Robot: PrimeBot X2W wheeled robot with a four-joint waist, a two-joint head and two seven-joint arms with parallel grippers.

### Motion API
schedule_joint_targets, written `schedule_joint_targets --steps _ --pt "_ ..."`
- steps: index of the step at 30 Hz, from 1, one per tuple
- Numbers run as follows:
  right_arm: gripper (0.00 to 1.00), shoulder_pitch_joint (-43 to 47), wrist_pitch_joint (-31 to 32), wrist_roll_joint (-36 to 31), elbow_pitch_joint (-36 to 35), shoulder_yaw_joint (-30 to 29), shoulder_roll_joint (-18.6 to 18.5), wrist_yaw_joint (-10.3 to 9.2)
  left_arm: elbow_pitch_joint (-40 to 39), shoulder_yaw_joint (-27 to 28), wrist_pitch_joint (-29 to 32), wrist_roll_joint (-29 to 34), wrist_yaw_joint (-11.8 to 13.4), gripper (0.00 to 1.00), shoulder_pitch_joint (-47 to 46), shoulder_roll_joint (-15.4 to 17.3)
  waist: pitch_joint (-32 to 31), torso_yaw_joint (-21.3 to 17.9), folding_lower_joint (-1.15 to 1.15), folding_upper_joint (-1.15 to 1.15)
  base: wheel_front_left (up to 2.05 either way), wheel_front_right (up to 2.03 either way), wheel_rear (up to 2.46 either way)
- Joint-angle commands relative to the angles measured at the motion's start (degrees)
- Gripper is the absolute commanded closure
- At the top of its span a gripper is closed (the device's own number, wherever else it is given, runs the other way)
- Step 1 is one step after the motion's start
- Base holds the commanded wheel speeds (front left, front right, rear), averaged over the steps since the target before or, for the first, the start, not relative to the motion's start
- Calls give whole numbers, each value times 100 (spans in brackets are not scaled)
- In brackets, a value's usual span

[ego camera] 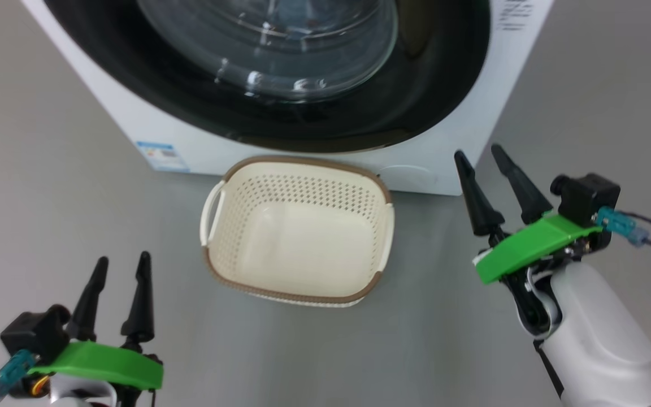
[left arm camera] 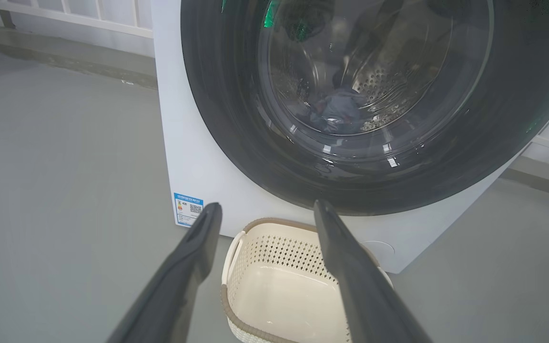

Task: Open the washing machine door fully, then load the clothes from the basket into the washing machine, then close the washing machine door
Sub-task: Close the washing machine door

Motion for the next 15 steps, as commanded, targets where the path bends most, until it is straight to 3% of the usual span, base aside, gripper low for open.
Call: schedule_joint_targets --steps 1,15 --pt "0 204 -27 2 -195 140 44 2 -105 283 -37 74 -14 0 17 221 -284 -327 0 0 0 0 0" --pt "0 916 -27 -17 -361 -36 -45 2 -145 536 -37 202 -14 0 321 330 -591 -889 0 0 0 0 0"
